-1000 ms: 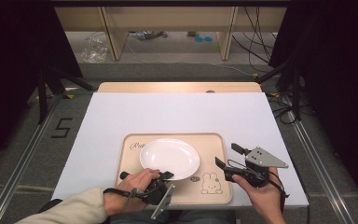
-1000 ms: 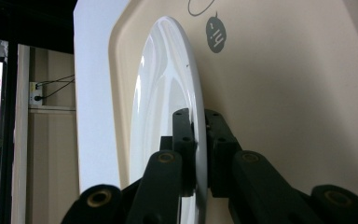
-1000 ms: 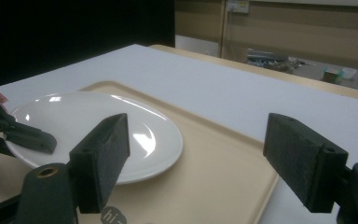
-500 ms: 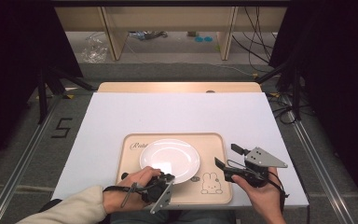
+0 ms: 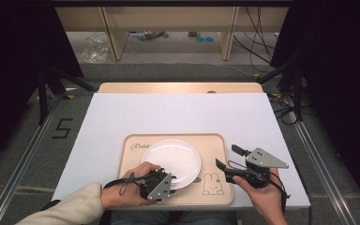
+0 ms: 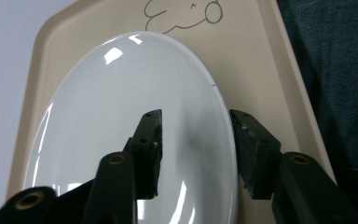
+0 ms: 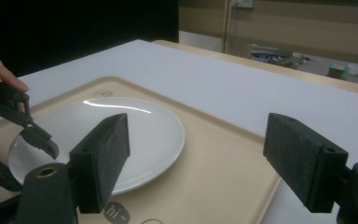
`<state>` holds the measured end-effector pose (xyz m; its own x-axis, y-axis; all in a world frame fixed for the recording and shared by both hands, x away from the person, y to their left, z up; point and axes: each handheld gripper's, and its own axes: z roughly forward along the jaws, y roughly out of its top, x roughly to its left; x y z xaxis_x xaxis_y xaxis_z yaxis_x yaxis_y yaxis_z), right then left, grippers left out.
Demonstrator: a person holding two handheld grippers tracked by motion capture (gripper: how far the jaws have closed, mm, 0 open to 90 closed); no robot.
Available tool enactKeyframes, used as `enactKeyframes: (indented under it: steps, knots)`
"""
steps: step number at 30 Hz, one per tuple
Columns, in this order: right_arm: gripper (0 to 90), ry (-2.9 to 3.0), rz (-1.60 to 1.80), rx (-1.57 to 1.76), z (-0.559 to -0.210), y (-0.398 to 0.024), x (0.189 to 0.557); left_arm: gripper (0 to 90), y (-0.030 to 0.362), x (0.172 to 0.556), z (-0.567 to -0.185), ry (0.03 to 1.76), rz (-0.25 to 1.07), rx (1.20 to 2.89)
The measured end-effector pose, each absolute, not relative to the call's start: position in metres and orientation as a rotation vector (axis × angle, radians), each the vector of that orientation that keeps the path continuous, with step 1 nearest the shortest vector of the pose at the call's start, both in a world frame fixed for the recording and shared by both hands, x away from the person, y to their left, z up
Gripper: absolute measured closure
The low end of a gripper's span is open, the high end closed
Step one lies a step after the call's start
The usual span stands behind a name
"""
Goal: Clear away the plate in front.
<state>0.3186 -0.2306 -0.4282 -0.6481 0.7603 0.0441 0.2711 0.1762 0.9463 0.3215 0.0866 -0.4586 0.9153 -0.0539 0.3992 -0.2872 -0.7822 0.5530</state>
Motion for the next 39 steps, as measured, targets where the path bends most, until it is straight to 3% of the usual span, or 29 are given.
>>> enactKeyframes:
  steps: [11,21,29,39]
  knots:
    - [23.6,2.014,1.487,0.968,-0.429,-0.230,0.319,46.1,0.094,0.328,-0.455,-0.145,0.340,2.397]
    - [23.6,2.016,1.466,0.970,-0.428,-0.231,0.319,36.8,0.117,0.344,-0.432,0.041,0.487,2.192]
    - [23.3,2.019,1.470,0.967,-0.428,-0.231,0.319,35.8,0.150,0.351,-0.419,0.222,0.559,1.990]
    - [22.7,2.025,1.473,0.955,-0.428,-0.230,0.318,36.1,0.186,0.353,-0.432,0.444,0.524,1.888]
